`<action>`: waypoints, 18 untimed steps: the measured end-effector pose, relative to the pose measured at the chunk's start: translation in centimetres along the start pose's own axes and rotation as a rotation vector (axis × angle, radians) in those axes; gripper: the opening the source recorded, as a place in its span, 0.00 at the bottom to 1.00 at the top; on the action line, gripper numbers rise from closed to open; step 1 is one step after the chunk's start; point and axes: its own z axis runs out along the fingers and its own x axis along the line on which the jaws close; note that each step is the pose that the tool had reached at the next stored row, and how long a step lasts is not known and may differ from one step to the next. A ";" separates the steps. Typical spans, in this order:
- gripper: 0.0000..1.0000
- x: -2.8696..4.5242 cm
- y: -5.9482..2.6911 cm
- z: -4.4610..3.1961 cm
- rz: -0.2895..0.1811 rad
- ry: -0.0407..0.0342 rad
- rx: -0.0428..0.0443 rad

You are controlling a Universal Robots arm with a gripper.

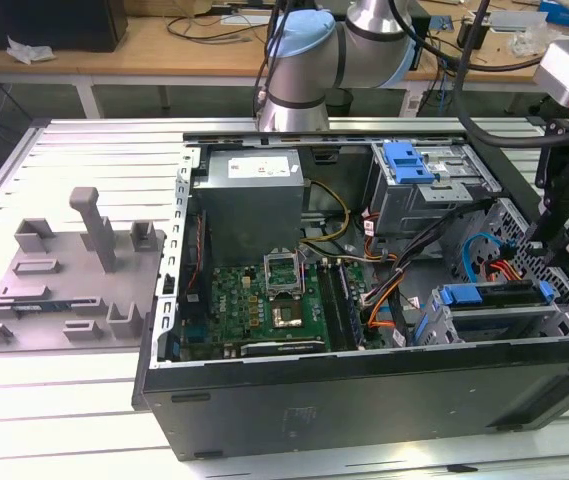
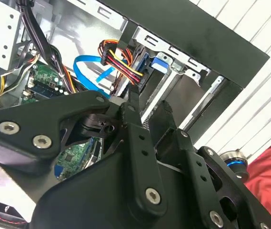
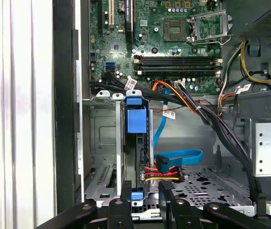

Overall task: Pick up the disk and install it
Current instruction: 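Insert the first disk wire, then insert the second disk wire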

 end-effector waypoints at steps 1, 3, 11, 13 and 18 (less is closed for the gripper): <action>0.36 0.00 0.00 0.01 0.000 0.0012 0.0000; 0.36 0.00 0.00 0.00 0.000 0.0019 0.0000; 0.36 0.00 0.00 0.00 0.000 0.0050 0.0001; 0.36 0.00 0.00 0.00 0.000 0.0053 0.0000; 0.36 -1.30 0.00 0.04 0.000 0.0176 0.0000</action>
